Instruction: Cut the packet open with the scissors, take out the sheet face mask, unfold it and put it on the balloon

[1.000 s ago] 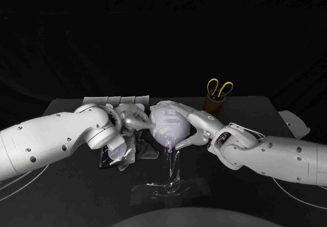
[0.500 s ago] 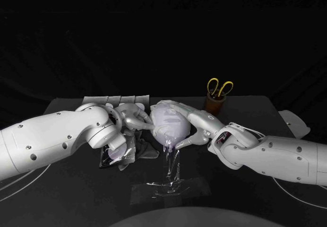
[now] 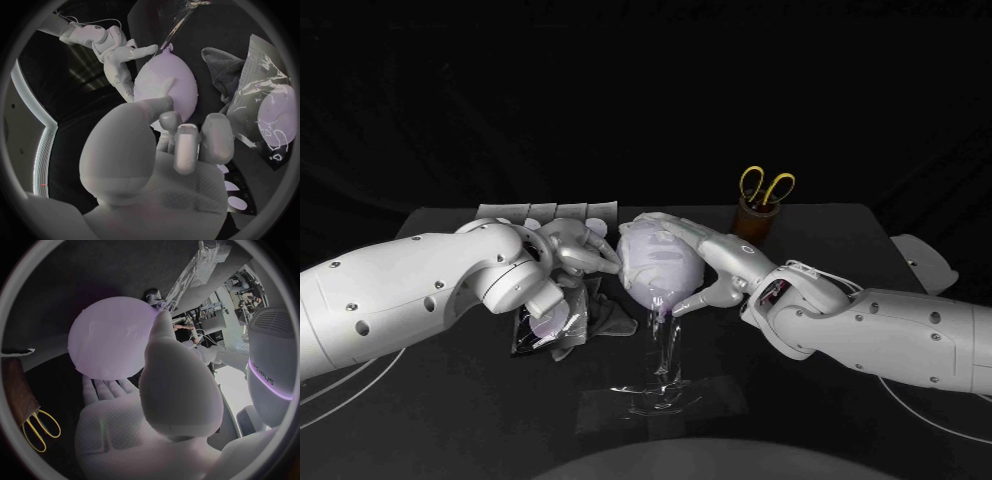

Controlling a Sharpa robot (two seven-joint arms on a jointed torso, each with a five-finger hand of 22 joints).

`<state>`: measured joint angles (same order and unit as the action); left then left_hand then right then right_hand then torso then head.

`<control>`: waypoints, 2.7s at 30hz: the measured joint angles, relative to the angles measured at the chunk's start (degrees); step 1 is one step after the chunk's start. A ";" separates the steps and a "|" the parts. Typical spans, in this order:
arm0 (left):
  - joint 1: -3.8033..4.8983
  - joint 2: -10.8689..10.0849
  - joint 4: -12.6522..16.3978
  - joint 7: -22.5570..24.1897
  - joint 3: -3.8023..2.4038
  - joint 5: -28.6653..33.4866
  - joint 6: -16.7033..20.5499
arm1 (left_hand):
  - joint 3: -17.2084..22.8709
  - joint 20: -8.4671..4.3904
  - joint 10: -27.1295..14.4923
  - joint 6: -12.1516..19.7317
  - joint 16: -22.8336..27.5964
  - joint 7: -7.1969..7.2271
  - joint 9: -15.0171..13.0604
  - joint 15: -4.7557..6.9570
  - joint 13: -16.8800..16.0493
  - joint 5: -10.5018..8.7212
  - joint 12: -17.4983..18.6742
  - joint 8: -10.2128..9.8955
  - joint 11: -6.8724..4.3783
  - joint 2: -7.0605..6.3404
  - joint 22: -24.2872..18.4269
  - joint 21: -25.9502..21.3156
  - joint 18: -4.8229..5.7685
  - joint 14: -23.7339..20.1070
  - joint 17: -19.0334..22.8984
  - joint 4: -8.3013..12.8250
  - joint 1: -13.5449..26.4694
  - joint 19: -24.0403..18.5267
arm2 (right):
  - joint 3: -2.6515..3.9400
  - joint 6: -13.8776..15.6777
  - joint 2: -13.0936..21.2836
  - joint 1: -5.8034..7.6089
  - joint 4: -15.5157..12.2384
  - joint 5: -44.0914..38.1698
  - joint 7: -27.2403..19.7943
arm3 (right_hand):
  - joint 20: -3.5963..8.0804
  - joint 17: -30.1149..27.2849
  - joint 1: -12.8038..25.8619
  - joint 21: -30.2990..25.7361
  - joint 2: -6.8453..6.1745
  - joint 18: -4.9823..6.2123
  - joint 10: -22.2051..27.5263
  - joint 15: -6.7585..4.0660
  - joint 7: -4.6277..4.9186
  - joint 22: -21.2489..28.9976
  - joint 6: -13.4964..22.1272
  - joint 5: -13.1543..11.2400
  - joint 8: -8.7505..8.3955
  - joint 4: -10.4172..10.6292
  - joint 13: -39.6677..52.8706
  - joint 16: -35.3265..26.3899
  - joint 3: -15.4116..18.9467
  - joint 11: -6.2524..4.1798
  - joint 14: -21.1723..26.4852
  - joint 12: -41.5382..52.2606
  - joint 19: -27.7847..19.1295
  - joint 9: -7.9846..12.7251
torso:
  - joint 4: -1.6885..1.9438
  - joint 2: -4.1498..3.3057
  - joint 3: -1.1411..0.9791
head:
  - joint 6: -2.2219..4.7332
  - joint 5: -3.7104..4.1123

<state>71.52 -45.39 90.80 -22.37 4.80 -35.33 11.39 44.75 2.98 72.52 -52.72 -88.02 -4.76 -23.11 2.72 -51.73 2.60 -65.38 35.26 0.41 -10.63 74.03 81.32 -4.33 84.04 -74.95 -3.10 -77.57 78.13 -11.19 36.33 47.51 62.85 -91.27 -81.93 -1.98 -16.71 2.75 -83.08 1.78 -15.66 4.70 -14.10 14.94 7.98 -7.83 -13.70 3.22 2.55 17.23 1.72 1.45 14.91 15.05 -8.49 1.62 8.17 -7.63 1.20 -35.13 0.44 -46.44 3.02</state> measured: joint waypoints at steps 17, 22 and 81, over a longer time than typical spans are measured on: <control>-0.11 -2.15 0.27 -0.12 0.10 2.73 -0.59 | -2.39 0.23 -0.28 0.70 -0.05 -0.73 -3.12 0.00 1.70 0.06 0.89 0.96 0.24 -2.25 -0.89 -0.41 0.00 0.00 0.00 -2.45 9.35 -0.28 | 0.00 -0.05 0.02 0.00 0.05 -0.02 0.04 | 0.00 0.00 0.00 0.00 0.00 -0.33 -0.12 0.00 0.00 0.02 0.00 0.00 -0.04 0.00 -0.03 0.00 0.00 0.12 0.00 -0.03 0.00 0.03 | 0.04 0.04 0.02 | 0.01 0.05; -0.18 -1.63 0.26 -0.13 0.17 2.71 -1.06 | -10.34 0.60 -1.83 2.43 -0.05 -1.50 -2.21 -0.61 2.64 0.06 1.30 -2.87 1.39 -4.98 -1.75 -1.05 0.01 0.00 0.00 -6.96 14.34 -1.06 | 0.00 -0.07 -0.01 0.00 0.06 -0.02 0.05 | 0.00 0.00 0.00 0.00 0.00 -0.34 -0.12 0.00 0.00 0.05 0.00 0.00 -0.04 0.00 -0.04 0.00 0.00 0.12 0.00 -0.14 0.00 0.05 | 0.02 0.04 0.02 | 0.05 -0.08; -1.49 1.32 -0.38 1.98 0.32 5.14 -0.06 | -17.73 0.31 -0.40 -2.76 -0.06 0.36 1.57 0.15 -0.77 0.02 -0.50 -6.83 0.00 2.50 -0.57 -1.06 0.00 -0.08 0.00 -6.94 -4.88 -0.31 | -0.01 -0.13 -0.04 0.00 0.16 0.01 0.47 | 0.00 0.00 0.00 0.00 0.00 -0.38 -0.01 0.00 0.00 0.05 0.00 0.00 -0.05 0.00 -0.01 0.00 0.00 0.01 0.00 -0.02 0.00 0.01 | -0.02 0.03 -0.02 | -0.25 -0.01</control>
<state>70.03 -44.07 90.42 -20.39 5.12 -30.19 11.33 27.01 3.29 72.12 -55.49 -88.08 -4.40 -21.53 2.87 -52.50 2.62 -65.88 28.42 0.41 -8.12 73.46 80.26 -4.33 83.96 -74.95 -10.04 -82.45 77.82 -11.20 36.20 47.47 62.85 -91.11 -81.92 -1.51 -16.71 2.75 -83.07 1.78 -15.66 4.32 -14.12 14.94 7.98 -7.79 -13.70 3.22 2.51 17.23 1.71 1.45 14.91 15.06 -8.49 1.60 8.17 -7.62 1.18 -35.10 0.42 -46.70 3.01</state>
